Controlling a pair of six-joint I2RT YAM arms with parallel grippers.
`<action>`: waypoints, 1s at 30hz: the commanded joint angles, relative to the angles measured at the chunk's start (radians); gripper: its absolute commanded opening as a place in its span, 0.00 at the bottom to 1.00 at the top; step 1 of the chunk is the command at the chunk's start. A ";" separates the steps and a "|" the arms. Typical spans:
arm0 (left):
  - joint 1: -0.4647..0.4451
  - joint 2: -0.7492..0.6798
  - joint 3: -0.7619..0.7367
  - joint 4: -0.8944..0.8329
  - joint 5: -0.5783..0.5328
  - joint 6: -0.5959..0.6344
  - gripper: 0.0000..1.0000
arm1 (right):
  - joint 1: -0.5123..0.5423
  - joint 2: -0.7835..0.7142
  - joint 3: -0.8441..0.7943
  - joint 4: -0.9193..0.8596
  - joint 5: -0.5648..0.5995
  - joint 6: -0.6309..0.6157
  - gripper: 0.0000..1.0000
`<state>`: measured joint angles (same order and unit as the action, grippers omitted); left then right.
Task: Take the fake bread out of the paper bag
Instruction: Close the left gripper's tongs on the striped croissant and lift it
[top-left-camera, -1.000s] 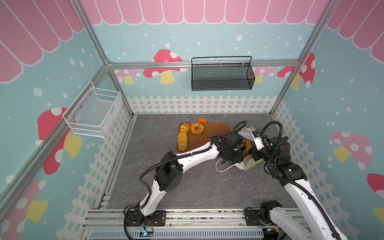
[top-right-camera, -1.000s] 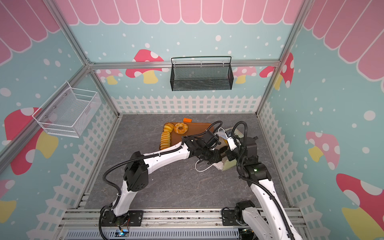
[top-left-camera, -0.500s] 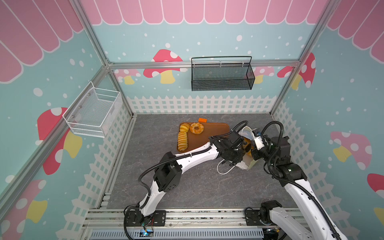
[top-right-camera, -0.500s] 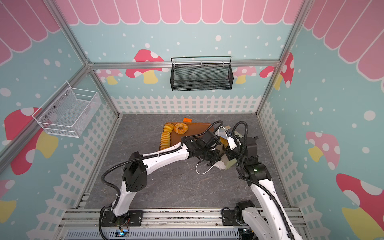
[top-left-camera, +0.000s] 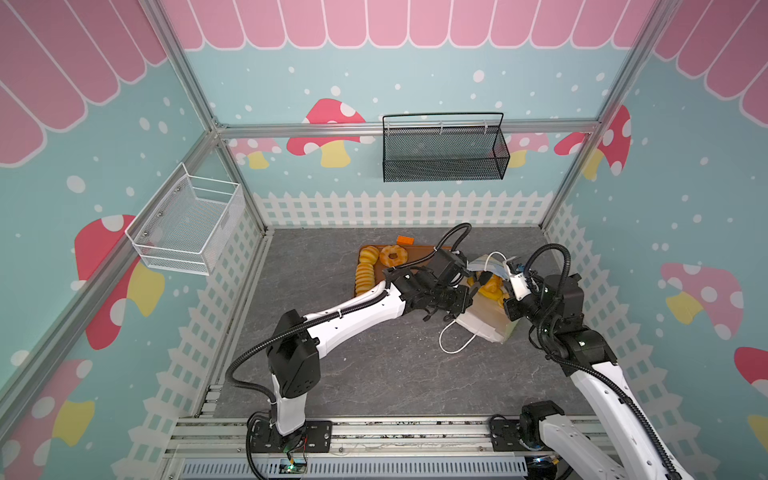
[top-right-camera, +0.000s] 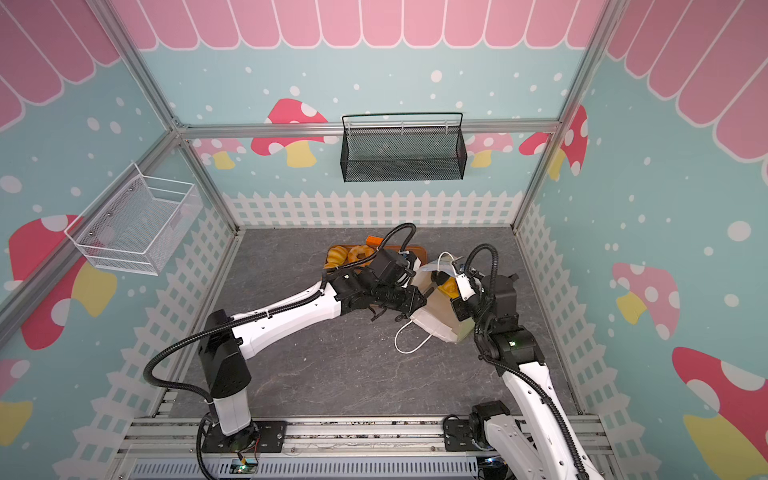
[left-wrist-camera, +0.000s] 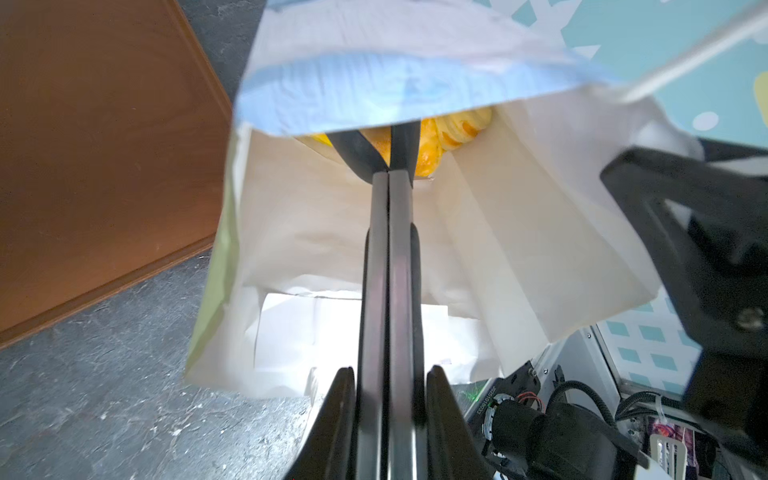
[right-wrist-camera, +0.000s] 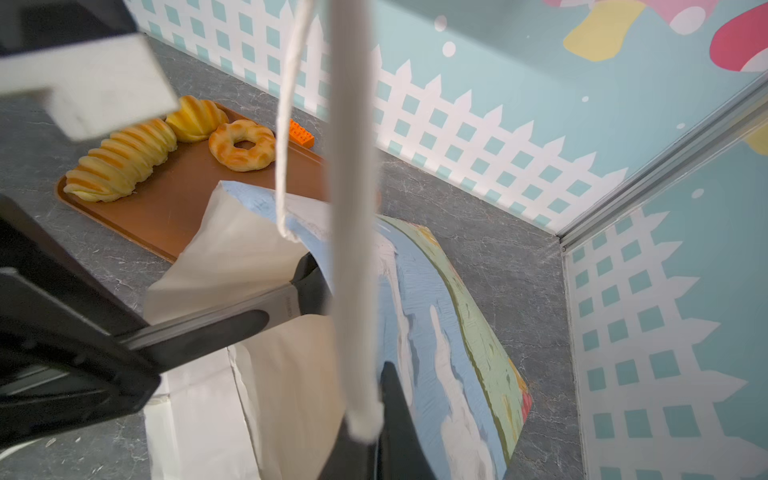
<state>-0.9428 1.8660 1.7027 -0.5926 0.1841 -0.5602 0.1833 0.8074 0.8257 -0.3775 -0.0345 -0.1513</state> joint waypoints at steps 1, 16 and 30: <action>0.002 -0.072 -0.045 0.068 0.007 0.048 0.00 | 0.001 0.006 0.017 0.008 0.029 0.009 0.00; 0.000 -0.050 -0.076 0.043 0.031 0.087 0.00 | 0.001 0.025 0.009 0.017 0.029 0.025 0.00; 0.001 -0.140 -0.074 0.011 0.066 0.148 0.00 | 0.000 0.110 0.074 0.031 0.163 0.097 0.00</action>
<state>-0.9428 1.7981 1.6180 -0.6010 0.2329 -0.4458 0.1833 0.9016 0.8673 -0.3489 0.0914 -0.0875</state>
